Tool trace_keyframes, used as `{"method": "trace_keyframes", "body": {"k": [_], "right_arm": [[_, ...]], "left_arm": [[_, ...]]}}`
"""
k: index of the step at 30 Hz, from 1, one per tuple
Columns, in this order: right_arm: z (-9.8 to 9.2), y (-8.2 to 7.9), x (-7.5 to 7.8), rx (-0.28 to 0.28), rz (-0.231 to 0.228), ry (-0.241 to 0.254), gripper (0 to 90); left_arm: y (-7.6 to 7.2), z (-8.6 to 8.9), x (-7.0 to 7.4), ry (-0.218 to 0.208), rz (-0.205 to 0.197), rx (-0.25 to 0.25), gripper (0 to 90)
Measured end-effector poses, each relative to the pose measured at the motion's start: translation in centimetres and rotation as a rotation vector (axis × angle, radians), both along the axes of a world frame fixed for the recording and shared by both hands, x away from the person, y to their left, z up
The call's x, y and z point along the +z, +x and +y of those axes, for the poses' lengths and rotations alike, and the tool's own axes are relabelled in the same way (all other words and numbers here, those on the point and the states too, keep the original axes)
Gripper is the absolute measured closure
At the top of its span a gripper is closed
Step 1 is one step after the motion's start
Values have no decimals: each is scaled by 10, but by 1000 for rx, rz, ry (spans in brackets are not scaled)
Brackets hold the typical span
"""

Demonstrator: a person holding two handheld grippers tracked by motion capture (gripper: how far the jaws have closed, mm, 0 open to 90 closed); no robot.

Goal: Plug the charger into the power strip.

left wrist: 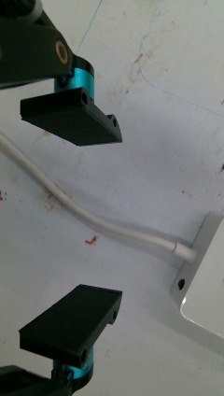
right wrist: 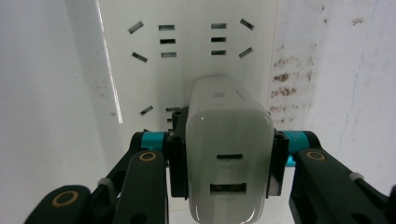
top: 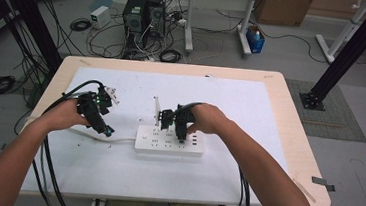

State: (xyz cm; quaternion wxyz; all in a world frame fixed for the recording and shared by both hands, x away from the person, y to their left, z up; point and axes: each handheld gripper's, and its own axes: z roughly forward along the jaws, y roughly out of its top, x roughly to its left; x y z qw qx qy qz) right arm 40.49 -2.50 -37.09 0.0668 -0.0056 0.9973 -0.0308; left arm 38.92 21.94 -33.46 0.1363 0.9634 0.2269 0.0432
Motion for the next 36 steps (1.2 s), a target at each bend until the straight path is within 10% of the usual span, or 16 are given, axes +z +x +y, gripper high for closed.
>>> {"method": "trace_keyframes", "body": {"k": [23, 28, 36], "right_arm": [[-7, 14, -6, -30, 95, 62, 618], [-12, 20, 1, -94, 105, 91, 418], [-16, 11, 14, -60, 78, 126, 624]], "left_arm": [[0, 10, -4, -95, -23, 64, 208], [-2, 12, -3, -94, -24, 64, 207], [-3, 10, -7, -85, -13, 65, 207]]}}
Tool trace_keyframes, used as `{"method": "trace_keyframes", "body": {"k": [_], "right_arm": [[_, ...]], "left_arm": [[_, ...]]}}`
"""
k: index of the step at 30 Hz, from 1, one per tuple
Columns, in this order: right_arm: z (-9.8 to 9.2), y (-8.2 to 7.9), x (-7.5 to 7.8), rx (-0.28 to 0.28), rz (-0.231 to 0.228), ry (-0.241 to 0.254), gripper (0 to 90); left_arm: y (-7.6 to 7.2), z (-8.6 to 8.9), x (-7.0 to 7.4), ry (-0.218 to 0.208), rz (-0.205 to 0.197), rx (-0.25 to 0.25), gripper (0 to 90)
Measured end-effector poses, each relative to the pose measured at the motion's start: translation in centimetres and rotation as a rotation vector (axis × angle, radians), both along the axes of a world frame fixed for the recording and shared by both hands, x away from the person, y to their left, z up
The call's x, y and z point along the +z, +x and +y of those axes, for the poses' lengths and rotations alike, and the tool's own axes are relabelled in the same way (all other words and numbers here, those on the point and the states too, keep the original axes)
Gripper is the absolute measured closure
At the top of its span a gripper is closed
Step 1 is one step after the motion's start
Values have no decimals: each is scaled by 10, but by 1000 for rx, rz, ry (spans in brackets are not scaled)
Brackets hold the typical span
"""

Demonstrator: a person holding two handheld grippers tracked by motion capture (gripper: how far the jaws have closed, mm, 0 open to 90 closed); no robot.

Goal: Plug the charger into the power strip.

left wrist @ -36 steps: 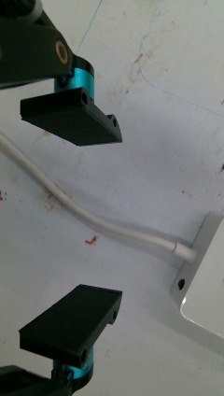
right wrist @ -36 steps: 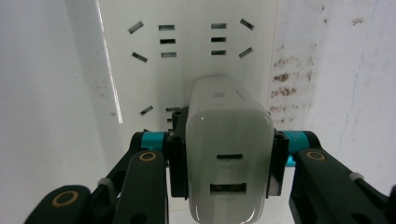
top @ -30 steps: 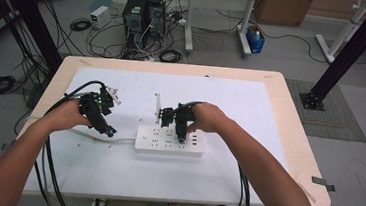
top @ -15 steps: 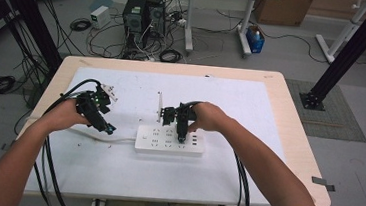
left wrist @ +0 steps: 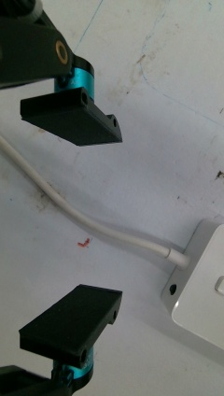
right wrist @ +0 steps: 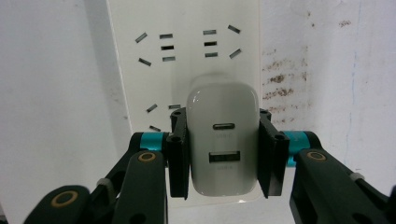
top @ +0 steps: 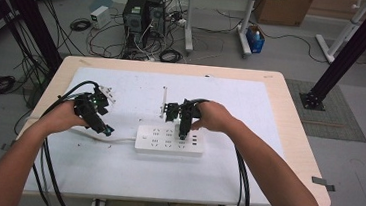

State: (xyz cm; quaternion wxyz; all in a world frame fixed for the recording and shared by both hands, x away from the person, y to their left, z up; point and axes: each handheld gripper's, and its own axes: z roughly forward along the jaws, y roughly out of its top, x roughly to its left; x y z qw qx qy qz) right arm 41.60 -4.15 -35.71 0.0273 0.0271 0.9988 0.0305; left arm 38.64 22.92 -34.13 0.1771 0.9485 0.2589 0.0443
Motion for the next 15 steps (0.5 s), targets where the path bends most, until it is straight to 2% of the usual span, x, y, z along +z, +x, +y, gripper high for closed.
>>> {"method": "trace_keyframes", "body": {"k": [8, 11, 15], "right_arm": [[2, -4, -1, -1, -16, -18, 627], [0, -3, -2, -4, -12, 3, 626], [-8, 0, -3, -49, 15, 55, 624]], "left_arm": [[-2, -6, -1, -7, -4, -6, 207], [-2, -6, -1, -4, -3, -12, 207], [-2, -5, -2, -7, 2, -10, 208]]}}
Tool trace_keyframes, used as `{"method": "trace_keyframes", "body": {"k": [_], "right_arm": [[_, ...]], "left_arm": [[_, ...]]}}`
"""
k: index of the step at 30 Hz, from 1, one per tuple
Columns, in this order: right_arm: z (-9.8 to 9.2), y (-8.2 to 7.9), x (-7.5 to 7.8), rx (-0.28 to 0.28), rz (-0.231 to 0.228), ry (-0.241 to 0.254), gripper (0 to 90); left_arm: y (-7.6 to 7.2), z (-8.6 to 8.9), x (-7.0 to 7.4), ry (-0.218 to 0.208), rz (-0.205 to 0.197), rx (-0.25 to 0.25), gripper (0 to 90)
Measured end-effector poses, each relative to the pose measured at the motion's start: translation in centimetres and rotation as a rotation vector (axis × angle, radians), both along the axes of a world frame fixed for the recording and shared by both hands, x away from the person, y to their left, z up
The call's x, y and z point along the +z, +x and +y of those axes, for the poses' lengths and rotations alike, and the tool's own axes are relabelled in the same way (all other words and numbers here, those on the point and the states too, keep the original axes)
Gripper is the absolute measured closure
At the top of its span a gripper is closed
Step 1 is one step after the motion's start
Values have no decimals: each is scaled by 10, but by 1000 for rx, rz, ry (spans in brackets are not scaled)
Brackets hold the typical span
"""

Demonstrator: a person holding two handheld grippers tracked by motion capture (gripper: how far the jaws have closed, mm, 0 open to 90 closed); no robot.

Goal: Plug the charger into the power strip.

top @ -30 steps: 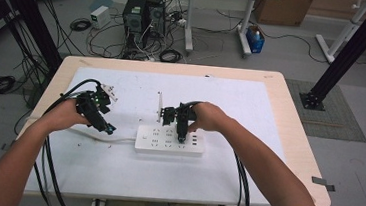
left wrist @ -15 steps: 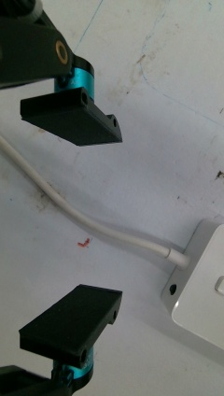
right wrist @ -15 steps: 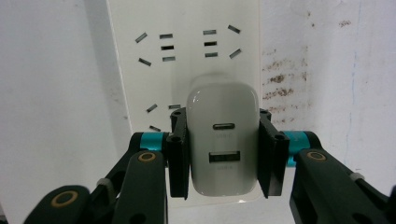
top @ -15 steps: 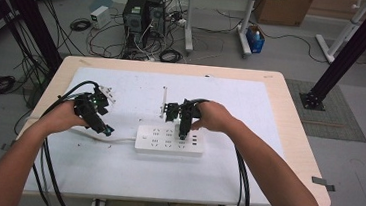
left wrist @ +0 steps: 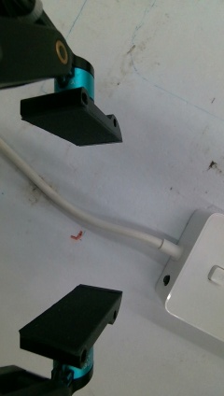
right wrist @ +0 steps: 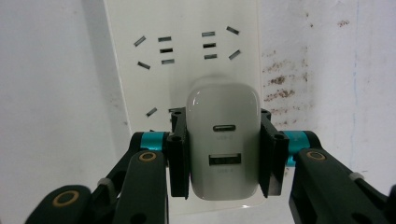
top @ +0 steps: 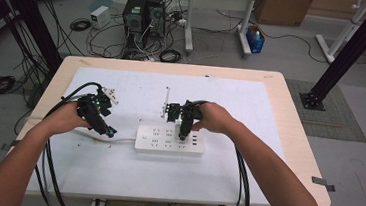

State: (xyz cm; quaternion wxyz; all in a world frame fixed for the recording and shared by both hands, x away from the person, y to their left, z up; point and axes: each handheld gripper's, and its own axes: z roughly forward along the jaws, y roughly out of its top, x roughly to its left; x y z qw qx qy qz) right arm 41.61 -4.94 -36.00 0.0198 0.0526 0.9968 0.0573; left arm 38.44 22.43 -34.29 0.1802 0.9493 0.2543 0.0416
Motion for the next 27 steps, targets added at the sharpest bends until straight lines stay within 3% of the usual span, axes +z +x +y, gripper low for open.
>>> {"method": "trace_keyframes", "body": {"k": [7, 9, 12, 16, 24, 27], "right_arm": [[-9, 6, -3, -19, 37, 68, 620], [-7, 4, -4, -4, 24, 39, 623], [-3, -4, -5, 47, -35, -6, 625], [-5, 3, -5, 21, 13, 20, 622], [-5, -1, -7, 18, -10, 21, 621], [-7, 8, -8, -12, 46, 40, 613]], "left_arm": [[-1, 3, 0, -2, -7, 6, 207], [0, 3, 0, 0, -2, 5, 208], [0, 3, 0, -4, -4, 6, 207], [2, 4, -1, -3, -1, 10, 208], [0, 2, -4, -11, -8, -4, 208], [0, 4, -5, -13, -11, 4, 208]]}}
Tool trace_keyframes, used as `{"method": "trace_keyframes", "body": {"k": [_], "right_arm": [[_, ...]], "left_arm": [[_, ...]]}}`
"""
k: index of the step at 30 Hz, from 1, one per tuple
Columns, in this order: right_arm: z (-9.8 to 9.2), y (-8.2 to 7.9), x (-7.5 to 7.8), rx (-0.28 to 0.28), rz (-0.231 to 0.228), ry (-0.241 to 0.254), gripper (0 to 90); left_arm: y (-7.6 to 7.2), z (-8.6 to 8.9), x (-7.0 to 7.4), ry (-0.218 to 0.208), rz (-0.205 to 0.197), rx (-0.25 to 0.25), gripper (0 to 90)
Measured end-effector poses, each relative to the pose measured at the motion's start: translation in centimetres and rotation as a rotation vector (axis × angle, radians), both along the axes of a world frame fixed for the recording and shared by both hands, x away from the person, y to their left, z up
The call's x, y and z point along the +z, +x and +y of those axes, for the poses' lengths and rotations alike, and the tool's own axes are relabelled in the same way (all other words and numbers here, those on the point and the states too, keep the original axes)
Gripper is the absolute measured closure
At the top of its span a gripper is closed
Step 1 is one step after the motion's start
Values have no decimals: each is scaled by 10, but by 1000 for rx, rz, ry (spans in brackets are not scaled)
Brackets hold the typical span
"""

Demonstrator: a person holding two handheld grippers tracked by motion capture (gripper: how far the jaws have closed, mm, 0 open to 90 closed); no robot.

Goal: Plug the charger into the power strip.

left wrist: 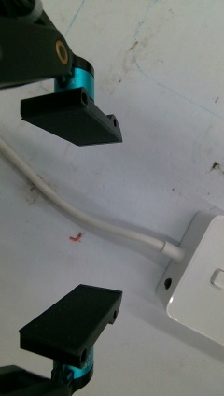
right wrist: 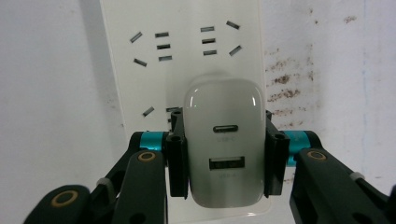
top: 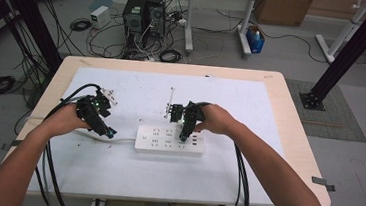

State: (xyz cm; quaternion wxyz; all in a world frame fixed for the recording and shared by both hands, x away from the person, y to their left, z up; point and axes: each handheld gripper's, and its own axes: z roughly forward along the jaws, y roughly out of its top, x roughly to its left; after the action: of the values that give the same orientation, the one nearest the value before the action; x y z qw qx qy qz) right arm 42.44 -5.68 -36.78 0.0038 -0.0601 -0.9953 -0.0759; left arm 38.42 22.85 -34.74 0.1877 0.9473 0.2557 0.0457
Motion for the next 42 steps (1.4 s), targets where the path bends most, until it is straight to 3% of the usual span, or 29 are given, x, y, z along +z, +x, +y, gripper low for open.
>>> {"method": "trace_keyframes", "body": {"k": [1, 4, 6, 8, 9, 10, 11, 12, 13, 15, 16, 18, 20, 23, 25, 27, 31, 35, 39, 42], "right_arm": [[0, 1, -2, -8, 11, 7, 613], [2, -7, -9, 6, -38, -26, 617], [2, -7, -9, 1, -37, -35, 615], [1, -8, -9, 14, -51, -20, 606], [-1, -7, -9, -6, -40, -9, 529], [-1, -7, -9, -6, -40, -9, 529], [-4, -4, -8, -41, -23, 15, 357], [-15, -1, -1, -124, 10, 71, 284], [-24, 0, 4, -152, 21, 116, 221], [-42, 3, 15, -230, 28, 182, 202], [-58, 4, 22, -318, 28, 227, 119], [-82, 3, 32, -412, 2, 276, 118], [-117, -1, 43, -527, -47, 350, 117], [-159, -9, 53, -707, -137, 382, 117], [-182, -17, 56, -781, -176, 389, 117], [-195, -26, 59, -814, -207, 373, 117], [-210, -45, 58, -841, -303, 282, 117], [-218, -55, 53, -847, -289, 290, 117], [-223, -61, 46, -814, -258, 317, 117], [-223, -60, 42, -826, -255, 303, 117]], "left_arm": [[0, 1, 0, -5, -2, 4, 208], [-1, 2, 0, -15, -9, 9, 208], [-3, 3, 0, -6, -14, 4, 208], [-5, 5, -1, -10, -18, 7, 207], [-5, 7, -1, 2, -18, 3, 208], [-5, 7, -1, 2, -18, 3, 207], [-6, 10, -1, -14, -20, 26, 207], [-6, 12, -1, -16, -23, 30, 207], [-7, 13, 0, -18, -31, 33, 207], [-9, 13, 1, -21, -46, 30, 207], [-10, 13, 1, -25, -57, 33, 207], [-11, 13, -1, -30, -70, 57, 207], [-11, 14, -2, -8, -61, 60, 207], [-14, 14, -4, -9, -66, 67, 208], [-15, 14, -4, -12, -73, 71, 207], [-16, 13, -3, -12, -78, 66, 207], [-16, 13, -3, -14, -85, 60, 207], [-16, 15, -2, -14, -83, 56, 207], [-13, 22, 0, -3, -84, 67, 207], [-12, 25, 3, -12, -94, 83, 207]]}}
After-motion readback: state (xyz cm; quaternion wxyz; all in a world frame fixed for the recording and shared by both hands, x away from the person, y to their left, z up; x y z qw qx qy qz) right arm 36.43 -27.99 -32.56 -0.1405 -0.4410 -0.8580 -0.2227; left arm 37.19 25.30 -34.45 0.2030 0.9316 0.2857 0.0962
